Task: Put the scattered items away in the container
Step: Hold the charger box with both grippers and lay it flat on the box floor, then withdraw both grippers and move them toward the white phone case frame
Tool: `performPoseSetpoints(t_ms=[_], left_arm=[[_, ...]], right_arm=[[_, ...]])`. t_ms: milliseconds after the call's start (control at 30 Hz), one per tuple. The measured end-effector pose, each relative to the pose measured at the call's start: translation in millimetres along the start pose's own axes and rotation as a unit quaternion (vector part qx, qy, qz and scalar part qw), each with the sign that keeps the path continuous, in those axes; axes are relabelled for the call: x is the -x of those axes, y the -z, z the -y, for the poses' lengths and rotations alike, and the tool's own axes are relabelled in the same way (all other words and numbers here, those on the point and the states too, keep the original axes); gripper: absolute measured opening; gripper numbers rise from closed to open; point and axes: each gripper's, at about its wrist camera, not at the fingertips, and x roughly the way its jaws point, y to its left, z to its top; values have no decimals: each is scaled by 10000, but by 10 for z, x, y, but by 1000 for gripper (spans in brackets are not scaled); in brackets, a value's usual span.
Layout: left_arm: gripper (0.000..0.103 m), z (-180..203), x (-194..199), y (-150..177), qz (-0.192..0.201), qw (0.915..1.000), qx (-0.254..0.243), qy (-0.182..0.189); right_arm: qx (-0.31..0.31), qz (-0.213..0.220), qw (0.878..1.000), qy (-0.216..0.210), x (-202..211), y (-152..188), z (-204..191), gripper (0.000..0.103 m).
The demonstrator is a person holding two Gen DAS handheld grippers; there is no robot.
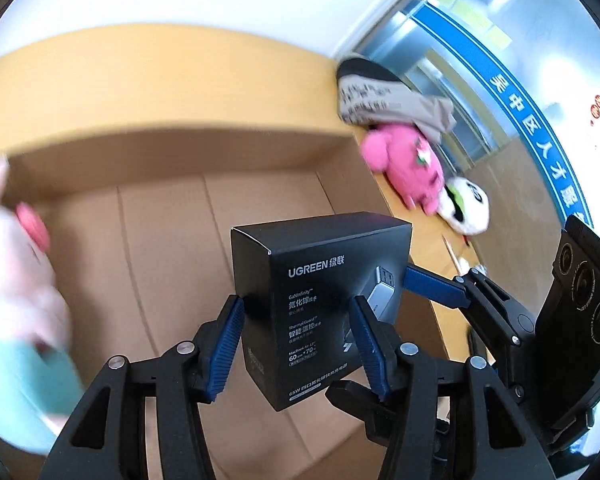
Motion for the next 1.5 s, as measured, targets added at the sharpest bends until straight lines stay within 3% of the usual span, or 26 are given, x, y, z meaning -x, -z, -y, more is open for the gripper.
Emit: performPoseSetpoints(t_ms=[167,300,633,733,800,900,1000,1167,1333,1500], left_arm=[[58,-241,-47,-433,55,9994,124,-326],[58,-485,-260,-628,-152,9980,293,-538],[58,-897,-752,-629,-476,9928,842,-713],[56,-934,-677,-601,-366,9928,896,-701],[61,-904,-539,-588,-144,9932,886,-745],[74,-720,-246,-537,276,9928,692,-937],[80,-409,148,-368,788,9895,205,-1198],[103,212,835,249,1810,9687,-517,-1619],[103,647,1205,1051,2462,9493,-737,-1811],[103,871,1281,1666,2703,9412,-608,-1931]], right_arm=[[-120,56,9996,-248,-316,-407,85,96],[-311,-164,9984,-434,-724,-589,204,95],[-721,-792,9919,-688,-1405,-495,415,94],[-650,-726,9926,-722,-1388,-476,397,94],[-674,-671,9923,-793,-1345,-499,391,94],[-549,-457,9959,-552,-1136,-515,371,95],[-620,-263,9967,-462,-817,-474,424,95],[-168,364,9992,-33,67,-92,189,95],[172,872,9952,398,773,514,-156,95],[135,980,9915,843,1046,937,-399,95]])
